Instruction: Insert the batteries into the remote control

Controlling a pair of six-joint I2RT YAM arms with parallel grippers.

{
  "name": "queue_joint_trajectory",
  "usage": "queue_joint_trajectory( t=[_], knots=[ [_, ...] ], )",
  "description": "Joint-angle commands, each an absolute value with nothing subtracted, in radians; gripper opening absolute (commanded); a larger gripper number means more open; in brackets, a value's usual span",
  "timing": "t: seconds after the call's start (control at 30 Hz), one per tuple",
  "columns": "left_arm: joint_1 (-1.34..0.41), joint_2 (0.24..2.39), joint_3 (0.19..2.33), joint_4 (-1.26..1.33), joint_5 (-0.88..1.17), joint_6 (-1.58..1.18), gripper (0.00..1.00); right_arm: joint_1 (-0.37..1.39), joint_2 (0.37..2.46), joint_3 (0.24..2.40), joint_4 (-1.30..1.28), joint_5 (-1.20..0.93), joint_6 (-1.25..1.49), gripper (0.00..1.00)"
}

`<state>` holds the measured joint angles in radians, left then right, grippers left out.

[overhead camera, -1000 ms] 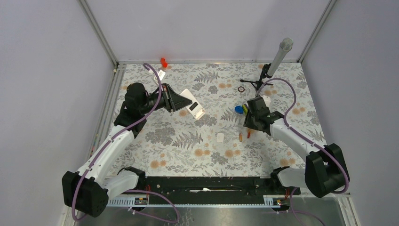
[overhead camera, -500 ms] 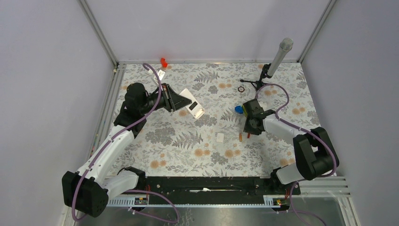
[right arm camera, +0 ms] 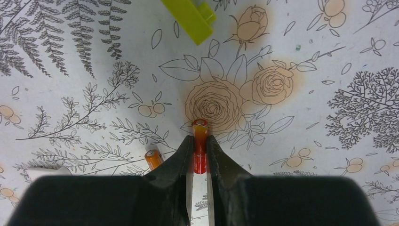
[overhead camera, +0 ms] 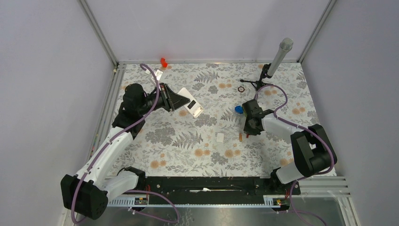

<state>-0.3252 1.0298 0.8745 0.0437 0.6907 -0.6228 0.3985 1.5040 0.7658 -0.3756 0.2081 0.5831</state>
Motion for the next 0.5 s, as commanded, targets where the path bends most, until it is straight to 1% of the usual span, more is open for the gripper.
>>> queue_joint_trajectory(
  t=[0.0,0.13,0.3,0.37,0.47],
  knots=[
    [-0.318,0.994,0.875,0.089,0.639,-0.609,0.0,0.396,1.41,0.772,-0.314,0.138,0.537,0.09],
    [-0.319,0.986,0.856,0.114,0.581,-0.642,0.0,0.397,1.242,0.747,-0.195,-0.011,0.477,0.08],
    [-0.319,1.0,0.814,0.178,0.529,-0.709,0.0,0.399,1.089,0.72,-0.031,-0.287,0.447,0.07],
    [-0.319,1.01,0.79,0.231,0.532,-0.752,0.0,0.407,1.014,0.681,0.101,-0.43,0.442,0.06],
    [-0.32,1.016,0.753,0.302,0.526,-0.802,0.0,0.439,0.909,0.62,0.302,-0.48,0.442,0.06]
  ],
)
